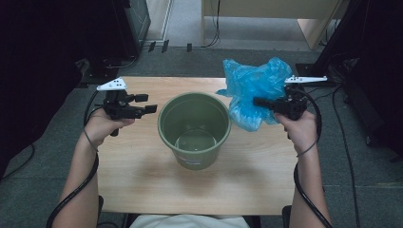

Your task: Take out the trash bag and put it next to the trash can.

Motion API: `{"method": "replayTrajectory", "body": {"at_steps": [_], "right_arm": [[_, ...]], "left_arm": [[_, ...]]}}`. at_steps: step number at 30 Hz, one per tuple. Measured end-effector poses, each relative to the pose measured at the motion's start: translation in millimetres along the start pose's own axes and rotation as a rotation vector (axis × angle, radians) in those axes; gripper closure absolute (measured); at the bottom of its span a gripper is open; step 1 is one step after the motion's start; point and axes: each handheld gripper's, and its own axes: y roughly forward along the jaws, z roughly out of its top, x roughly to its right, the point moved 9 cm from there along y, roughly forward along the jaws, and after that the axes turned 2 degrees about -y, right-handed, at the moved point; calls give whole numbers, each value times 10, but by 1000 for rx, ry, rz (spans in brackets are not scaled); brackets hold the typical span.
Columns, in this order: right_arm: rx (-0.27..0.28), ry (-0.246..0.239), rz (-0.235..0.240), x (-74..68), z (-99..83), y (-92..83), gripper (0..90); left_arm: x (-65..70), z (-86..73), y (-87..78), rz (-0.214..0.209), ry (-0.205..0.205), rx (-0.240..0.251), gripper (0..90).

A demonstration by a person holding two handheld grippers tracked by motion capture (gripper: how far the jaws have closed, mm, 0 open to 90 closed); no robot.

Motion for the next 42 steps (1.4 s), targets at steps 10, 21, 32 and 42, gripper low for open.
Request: {"method": "replayTrajectory", "body": {"at_steps": [10,21,32,42], "right_arm": [[-20,-6,-88,269,-169,-20,845],[-23,2,-121,479,-348,110,837],[-55,-15,-133,550,-508,299,837],[-81,-26,-139,597,-632,451,828]], "left_arm": [[-110,-97,32,14,5,6,311],[-240,-280,152,14,1,-4,313],[-379,-490,313,27,10,-7,312],[-416,-685,487,34,38,-49,311]]}}
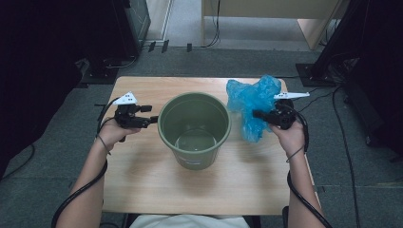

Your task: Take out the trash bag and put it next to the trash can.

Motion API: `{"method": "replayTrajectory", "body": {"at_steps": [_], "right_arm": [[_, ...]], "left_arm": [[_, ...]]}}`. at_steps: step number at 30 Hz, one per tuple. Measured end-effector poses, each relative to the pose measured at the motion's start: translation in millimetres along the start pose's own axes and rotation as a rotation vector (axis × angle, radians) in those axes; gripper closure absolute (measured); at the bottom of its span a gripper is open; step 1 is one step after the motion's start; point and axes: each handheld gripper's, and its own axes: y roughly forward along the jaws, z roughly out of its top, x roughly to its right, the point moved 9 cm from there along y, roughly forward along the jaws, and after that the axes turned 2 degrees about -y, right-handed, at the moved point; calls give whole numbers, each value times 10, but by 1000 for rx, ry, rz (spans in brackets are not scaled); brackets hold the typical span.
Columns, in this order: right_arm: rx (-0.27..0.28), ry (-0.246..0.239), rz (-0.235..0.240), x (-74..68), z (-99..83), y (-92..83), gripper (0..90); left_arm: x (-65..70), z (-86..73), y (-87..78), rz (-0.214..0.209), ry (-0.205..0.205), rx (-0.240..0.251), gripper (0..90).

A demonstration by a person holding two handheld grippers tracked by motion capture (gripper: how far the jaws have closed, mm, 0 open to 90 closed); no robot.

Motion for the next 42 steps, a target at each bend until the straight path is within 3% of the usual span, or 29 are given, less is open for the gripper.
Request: {"method": "replayTrajectory", "body": {"at_steps": [13,19,25,29,38,39,42], "right_arm": [[-22,1,-24,63,-151,197,755],[-24,1,-36,91,-214,282,672],[-18,-12,-46,100,-242,347,632],[-34,-23,-66,105,-309,457,525],[-31,-38,-80,130,-364,535,483],[-27,-55,-88,144,-370,543,481],[-2,-45,-85,169,-378,566,480]], "left_arm": [[-78,-168,103,18,6,-6,310],[-91,-227,145,15,6,7,309],[-92,-330,215,13,21,-27,306],[-93,-365,244,14,25,-32,304],[-130,-502,316,20,18,-62,300],[-134,-526,323,22,22,-68,301],[-137,-564,339,26,22,-76,300]]}}
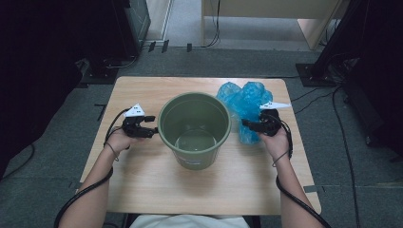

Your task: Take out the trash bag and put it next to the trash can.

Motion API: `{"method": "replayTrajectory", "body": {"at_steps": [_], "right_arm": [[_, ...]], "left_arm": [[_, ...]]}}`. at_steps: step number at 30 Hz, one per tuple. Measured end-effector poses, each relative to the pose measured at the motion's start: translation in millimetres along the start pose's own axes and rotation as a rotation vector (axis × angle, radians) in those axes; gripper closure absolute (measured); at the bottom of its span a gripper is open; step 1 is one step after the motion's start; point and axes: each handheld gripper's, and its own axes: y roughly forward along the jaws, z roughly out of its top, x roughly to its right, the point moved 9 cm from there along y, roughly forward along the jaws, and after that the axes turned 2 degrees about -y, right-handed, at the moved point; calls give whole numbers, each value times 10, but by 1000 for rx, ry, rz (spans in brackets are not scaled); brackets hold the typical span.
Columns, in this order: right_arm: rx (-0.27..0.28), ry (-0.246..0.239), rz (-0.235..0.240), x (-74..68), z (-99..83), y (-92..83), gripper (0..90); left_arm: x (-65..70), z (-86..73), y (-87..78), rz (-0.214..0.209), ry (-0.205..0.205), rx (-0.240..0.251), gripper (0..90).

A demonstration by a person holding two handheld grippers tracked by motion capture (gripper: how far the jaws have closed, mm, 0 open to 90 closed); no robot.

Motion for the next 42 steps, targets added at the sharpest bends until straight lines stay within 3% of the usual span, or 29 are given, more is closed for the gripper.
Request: {"method": "replayTrajectory", "body": {"at_steps": [6,11,14,25,42], "right_arm": [[3,22,19,13,-71,100,480],[-14,-4,17,9,-120,167,480],[-21,-48,8,9,-149,216,472],[-23,-14,15,51,-220,293,433],[-37,1,16,73,-270,349,404]], "left_arm": [[-7,-65,51,14,20,-18,301],[-42,-116,92,26,11,-25,301],[-65,-164,110,30,5,-39,300],[-129,-294,159,47,-1,-90,296],[-150,-299,162,62,1,-92,284]]}}
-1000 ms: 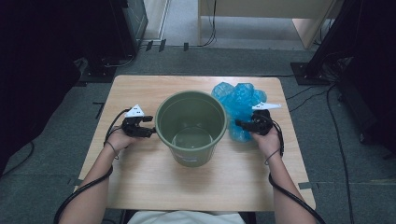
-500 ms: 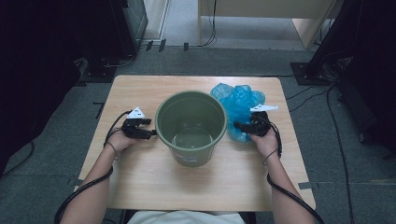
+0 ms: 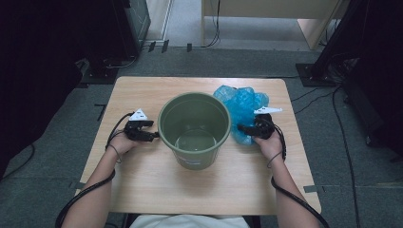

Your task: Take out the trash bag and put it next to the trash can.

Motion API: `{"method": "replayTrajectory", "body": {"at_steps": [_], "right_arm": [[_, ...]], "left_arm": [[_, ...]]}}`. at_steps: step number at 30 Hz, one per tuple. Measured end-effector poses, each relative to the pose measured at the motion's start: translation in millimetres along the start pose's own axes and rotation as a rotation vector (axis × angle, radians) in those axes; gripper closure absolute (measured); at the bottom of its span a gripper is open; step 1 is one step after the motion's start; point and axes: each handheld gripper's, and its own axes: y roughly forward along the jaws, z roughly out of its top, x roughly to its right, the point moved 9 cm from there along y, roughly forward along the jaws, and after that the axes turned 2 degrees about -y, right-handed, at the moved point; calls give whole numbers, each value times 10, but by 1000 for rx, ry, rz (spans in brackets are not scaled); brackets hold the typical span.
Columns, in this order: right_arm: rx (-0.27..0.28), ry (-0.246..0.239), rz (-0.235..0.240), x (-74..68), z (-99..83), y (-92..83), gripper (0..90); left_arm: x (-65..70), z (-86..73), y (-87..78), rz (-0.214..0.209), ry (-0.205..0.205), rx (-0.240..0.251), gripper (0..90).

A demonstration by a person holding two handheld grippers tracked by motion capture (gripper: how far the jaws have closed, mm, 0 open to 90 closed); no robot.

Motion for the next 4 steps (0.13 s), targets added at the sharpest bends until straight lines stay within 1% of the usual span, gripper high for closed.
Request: {"method": "replayTrajectory", "body": {"at_steps": [4], "right_arm": [[-2,6,-1,4,2,-2,398]], "left_arm": [[-1,0,0,1,-1,0,282]]}}
